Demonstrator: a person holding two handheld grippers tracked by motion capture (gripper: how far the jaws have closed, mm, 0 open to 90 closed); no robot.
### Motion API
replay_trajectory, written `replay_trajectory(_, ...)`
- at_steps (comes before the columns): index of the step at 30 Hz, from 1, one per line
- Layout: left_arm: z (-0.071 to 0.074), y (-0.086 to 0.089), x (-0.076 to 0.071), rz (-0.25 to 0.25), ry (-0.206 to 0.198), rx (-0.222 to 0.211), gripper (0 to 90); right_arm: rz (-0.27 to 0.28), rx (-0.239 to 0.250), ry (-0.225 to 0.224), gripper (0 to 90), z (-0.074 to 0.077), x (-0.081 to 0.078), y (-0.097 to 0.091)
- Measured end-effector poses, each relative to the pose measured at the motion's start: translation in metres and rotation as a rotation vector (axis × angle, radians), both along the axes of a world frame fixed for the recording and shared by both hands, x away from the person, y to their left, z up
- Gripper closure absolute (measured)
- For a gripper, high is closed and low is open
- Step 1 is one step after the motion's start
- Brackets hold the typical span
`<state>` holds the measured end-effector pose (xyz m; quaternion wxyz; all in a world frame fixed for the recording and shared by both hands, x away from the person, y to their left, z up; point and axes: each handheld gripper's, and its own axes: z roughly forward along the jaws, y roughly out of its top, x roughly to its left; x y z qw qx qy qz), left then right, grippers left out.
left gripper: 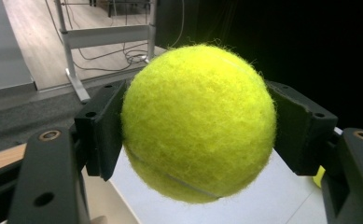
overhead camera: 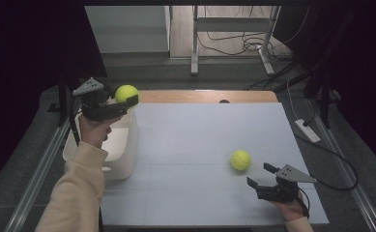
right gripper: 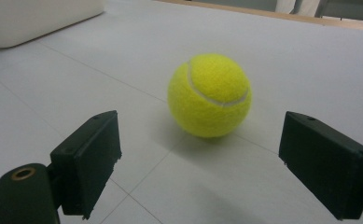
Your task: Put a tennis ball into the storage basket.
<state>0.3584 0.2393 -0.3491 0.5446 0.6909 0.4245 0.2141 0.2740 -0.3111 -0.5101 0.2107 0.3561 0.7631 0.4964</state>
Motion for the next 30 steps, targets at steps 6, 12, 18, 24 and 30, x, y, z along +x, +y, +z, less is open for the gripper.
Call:
replay_trajectory(6, 0.001, 0.004, 0.000, 0.014, 0.001, 0.004, 27.2, 0.000, -0.004, -0.001, 12.8, 0.000, 0.000, 0.000)
replay_trajectory(12, 0.000, 0.010, 0.002, 0.035, 0.006, 0.006, 27.2, 0.000, -0.002, -0.001, 12.8, 0.000, 0.000, 0.000)
replay_trajectory(18, -0.001, 0.016, 0.003, 0.054, 0.013, 0.015, 27.2, 0.000, -0.001, -0.002, 12.8, 0.000, 0.000, 0.000)
replay_trajectory(24, -0.002, 0.020, 0.004, 0.067, 0.018, 0.018, 27.2, 0.000, -0.002, -0.002, 12.8, 0.000, 0.000, 0.000)
replay_trajectory(30, -0.004, 0.025, 0.005, 0.083, 0.024, 0.022, 27.2, -0.003, -0.004, -0.002, 12.7, 0.000, 0.000, 0.000)
